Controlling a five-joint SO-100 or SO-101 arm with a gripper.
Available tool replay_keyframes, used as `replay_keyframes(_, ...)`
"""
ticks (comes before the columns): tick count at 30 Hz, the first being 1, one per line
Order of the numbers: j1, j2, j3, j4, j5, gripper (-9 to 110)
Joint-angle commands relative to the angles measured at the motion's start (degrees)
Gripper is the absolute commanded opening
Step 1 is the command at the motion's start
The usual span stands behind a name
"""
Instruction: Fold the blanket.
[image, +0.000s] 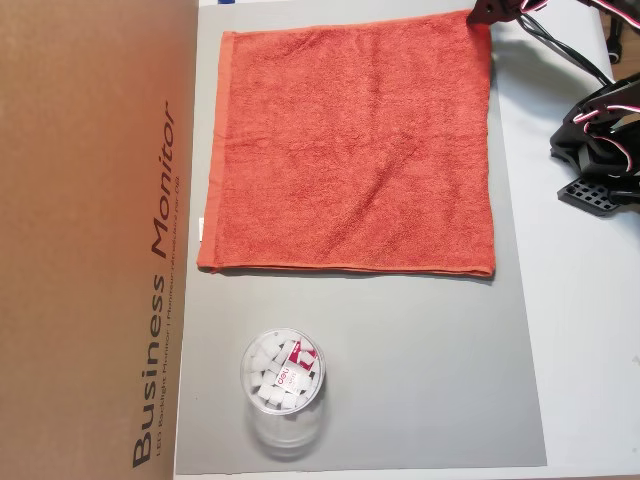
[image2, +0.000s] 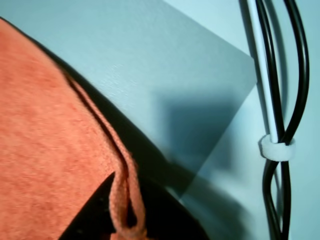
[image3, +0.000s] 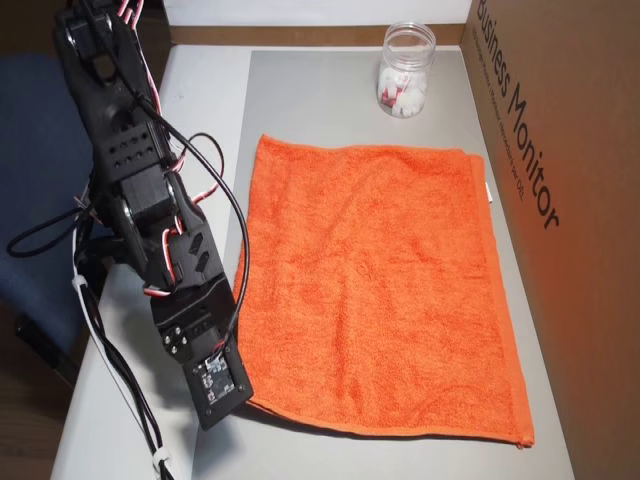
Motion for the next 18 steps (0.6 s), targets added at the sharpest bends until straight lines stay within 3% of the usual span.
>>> replay_keyframes(1,-2.46,4.31,-0.97,0.26,2.99,0)
replay_keyframes(18,-12.92,8.0,-7.03,0.18,15.29,0)
